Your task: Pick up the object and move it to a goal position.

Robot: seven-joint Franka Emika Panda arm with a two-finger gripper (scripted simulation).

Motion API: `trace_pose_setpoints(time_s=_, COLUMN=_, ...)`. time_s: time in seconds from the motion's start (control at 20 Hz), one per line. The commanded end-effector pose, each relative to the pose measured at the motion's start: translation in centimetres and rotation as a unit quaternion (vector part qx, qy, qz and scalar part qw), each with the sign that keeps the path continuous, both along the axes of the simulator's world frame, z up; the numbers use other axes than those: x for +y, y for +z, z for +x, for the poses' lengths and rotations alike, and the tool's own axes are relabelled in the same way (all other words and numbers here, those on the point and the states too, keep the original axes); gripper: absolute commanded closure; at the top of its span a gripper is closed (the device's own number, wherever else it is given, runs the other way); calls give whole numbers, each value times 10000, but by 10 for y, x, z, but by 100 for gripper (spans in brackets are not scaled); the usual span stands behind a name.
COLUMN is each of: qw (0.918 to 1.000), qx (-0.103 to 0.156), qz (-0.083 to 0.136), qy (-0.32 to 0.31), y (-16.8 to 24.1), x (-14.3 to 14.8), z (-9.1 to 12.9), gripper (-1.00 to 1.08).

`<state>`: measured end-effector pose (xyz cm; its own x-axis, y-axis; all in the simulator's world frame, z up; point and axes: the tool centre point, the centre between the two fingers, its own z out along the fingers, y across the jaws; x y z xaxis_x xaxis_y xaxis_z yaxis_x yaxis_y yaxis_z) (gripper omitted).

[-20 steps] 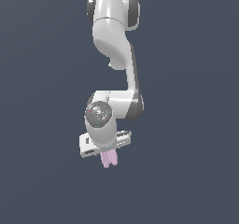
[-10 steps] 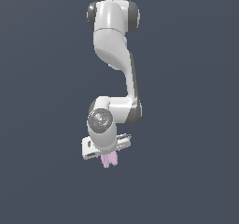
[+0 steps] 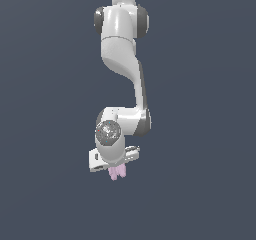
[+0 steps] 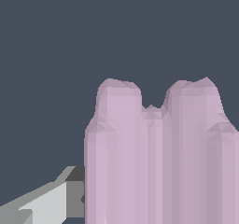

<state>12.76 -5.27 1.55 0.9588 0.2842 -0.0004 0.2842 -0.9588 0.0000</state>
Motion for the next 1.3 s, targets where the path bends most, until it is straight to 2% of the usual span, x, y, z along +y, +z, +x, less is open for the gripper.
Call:
trace_pose_setpoints(time_s=0.0, qw=10000, qx=-2, qz=0, qy=1, y=0, x=0, z=0, gripper=108)
trace_pose_setpoints(time_s=0.7, qw=10000, qx=-2, qz=0, qy=1, y=1, x=1, z=-3, gripper=108)
trace_pose_setpoints(time_s=1.25, qw=10000, qx=-2, qz=0, qy=1, y=5, x=11, z=-28, gripper=108)
